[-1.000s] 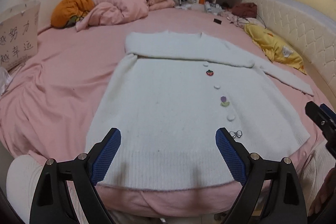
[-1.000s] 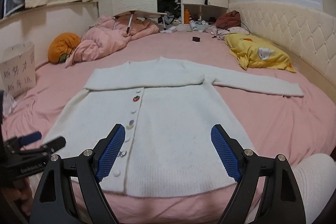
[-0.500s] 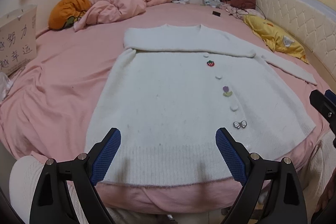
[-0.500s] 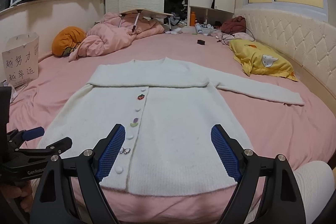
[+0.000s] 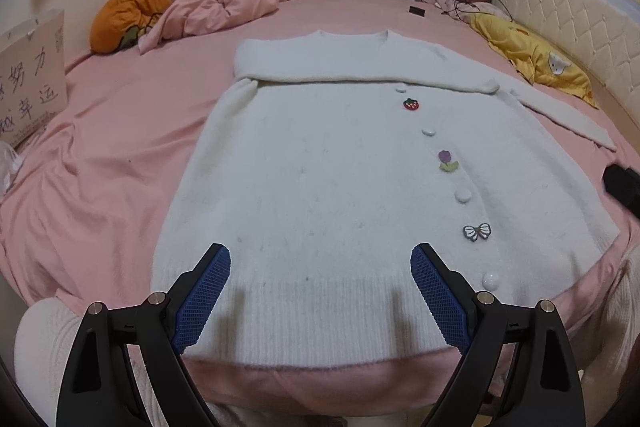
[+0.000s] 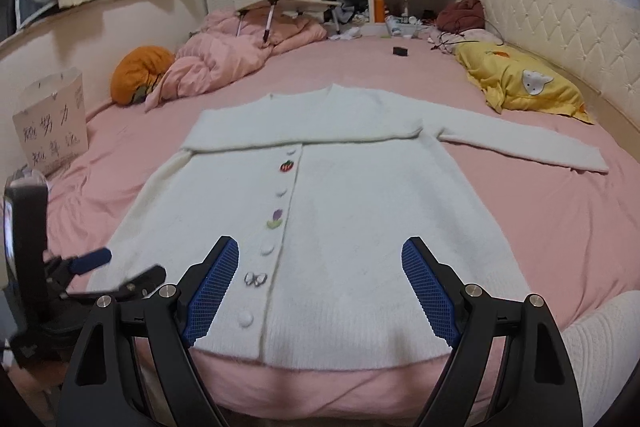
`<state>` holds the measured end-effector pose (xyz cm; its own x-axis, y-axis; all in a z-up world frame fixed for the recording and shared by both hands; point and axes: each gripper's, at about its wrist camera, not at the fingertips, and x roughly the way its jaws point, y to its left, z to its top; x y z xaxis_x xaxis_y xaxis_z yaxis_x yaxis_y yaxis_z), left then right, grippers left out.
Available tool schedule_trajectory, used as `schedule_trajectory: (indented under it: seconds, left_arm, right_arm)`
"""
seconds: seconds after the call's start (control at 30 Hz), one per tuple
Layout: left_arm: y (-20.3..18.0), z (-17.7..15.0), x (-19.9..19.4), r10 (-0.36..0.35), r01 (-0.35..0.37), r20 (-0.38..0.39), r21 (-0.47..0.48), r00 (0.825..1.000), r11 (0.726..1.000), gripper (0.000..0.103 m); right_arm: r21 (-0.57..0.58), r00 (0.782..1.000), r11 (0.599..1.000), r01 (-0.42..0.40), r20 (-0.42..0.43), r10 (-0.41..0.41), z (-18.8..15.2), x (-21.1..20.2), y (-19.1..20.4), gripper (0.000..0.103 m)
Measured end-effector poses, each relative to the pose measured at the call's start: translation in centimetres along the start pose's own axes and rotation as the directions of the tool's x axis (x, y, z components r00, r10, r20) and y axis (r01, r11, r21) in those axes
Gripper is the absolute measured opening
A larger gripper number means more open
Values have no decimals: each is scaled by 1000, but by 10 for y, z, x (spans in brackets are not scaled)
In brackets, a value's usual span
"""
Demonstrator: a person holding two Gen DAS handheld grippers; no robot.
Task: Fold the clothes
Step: 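Move the right tool toward the cuff of the other sleeve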
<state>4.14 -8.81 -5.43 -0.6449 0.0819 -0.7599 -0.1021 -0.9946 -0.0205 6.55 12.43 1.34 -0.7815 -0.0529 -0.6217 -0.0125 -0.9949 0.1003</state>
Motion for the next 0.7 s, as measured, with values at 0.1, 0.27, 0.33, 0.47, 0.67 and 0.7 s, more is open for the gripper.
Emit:
schedule_trajectory:
  seconds: [0.1,0.27,0.33,0.47,0.67,0.7]
  left_arm:
    - [-3,-3,6,5,-5,-29,13,1000,1000,92]
    - [-4,-4,20,17,-17,-73,-10,997,1000,92]
    - [-2,-3,25,23,-25,-88,-26,996,999,92]
    - [-3,-4,31,29,-33,-109,-34,994,999,92]
    - [-10,-6,44,35,-35,-144,4,989,999,95]
    - [-9,-5,45,33,-34,-144,-5,989,999,97]
  right_arm:
    - [87,998,995,-52,-28,54,2,5,-12,84]
    - [261,993,962,-82,-58,101,5,11,-48,84]
    - [327,993,942,-79,-59,104,7,13,-65,84]
    - [431,991,898,-93,-46,125,27,18,-109,84]
    - [633,995,768,-96,46,87,63,25,-223,84]
    - [672,996,735,-94,68,66,68,26,-252,84]
